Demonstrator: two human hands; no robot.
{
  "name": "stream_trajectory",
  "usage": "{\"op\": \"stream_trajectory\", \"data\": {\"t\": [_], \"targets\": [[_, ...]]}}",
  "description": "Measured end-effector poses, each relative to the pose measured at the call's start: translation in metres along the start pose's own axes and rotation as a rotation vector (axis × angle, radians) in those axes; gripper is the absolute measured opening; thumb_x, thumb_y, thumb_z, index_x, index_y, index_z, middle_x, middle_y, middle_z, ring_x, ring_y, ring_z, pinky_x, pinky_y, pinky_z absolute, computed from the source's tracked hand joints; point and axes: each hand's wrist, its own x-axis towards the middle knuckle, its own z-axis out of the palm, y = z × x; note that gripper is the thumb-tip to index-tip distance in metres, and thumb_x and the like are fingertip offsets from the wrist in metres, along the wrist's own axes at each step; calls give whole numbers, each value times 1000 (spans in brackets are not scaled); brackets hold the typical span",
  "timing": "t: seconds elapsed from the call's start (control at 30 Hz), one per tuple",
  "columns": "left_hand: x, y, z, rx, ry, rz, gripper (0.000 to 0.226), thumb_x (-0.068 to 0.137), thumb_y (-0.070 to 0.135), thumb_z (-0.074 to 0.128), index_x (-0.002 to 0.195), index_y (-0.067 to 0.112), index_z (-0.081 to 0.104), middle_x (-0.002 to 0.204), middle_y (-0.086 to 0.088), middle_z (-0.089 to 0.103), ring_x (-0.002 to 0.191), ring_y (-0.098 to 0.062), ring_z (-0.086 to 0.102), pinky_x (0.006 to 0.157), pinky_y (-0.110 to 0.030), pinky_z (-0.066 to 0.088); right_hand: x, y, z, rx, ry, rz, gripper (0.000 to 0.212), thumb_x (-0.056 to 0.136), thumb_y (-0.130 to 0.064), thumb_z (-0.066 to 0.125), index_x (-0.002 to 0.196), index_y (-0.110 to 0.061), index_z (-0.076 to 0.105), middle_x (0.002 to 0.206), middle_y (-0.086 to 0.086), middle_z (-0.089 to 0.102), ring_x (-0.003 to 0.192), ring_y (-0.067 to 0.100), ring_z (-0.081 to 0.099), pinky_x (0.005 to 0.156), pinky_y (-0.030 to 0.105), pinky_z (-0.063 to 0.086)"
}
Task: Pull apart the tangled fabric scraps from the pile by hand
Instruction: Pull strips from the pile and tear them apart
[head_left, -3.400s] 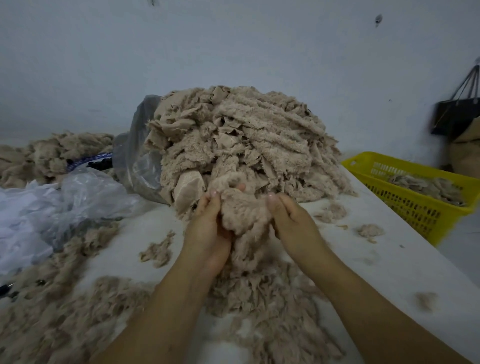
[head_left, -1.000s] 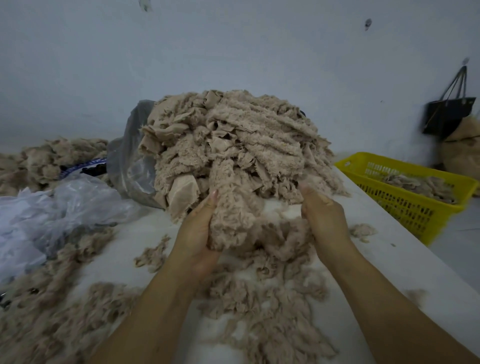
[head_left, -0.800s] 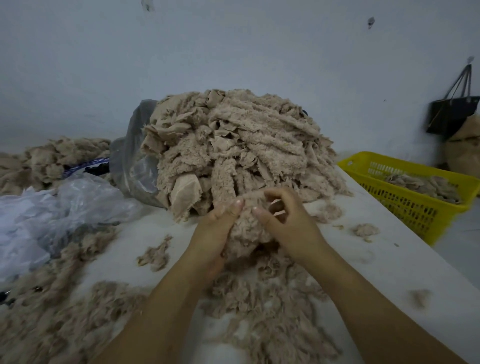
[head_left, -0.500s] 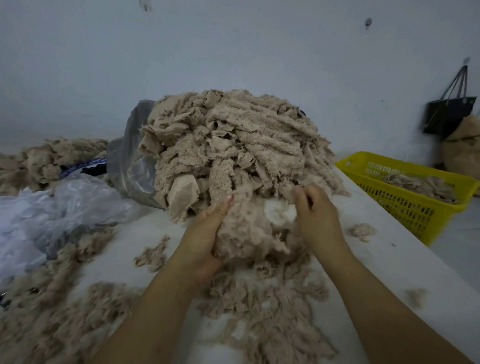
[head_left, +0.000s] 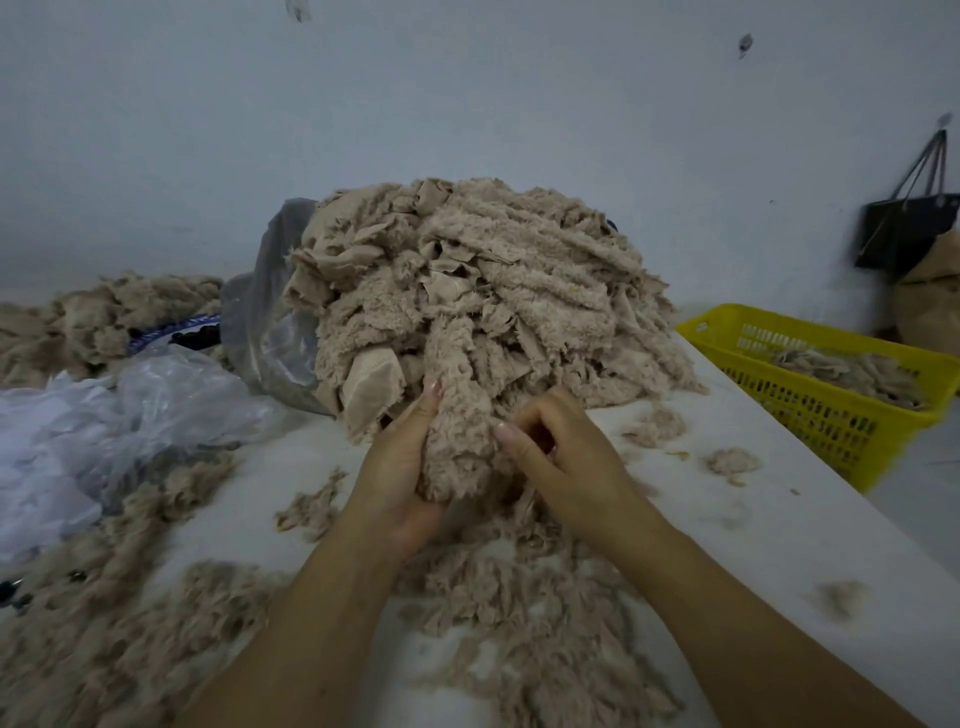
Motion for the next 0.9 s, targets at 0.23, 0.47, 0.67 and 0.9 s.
{"op": "stream_trajectory", "data": {"t": [0.23,0.47,0.67,0.9], "targets": [[4,-1,-2,23,50,2,46,90,34,60,123,3,66,122,-21,69,108,-32,70,74,-39,61,1,-1,3,-106,-91,-66,38,98,-49,48,67,-32,33,72,-10,37,70,2,40,63,27,30],[7,-2,1,-26,65,11,36,85,32,60,107,9,78,114,-15,73,98,-28,73,67,-36,61,1,0,-13,471,147,339,55,80,-71,55,56,-24,39,52,-5,41,51,18,43,53,20,51],[8,-1,1,-32,117,-14,35,87,31,60,110,7,72,106,-16,75,90,-29,75,59,-37,61,6,-7,-12,863,43,501,51,52,-74,72,65,-25,74,101,-12,74,92,1,65,106,39,44],[10,29,-22,-86,305,113,23,99,23,54,99,7,70,81,-8,76,70,-16,75,58,-29,61,13,28,-53,1432,523,598,18,89,-37,66,98,-22,69,50,-6,40,44,8,38,45,21,41]]}}
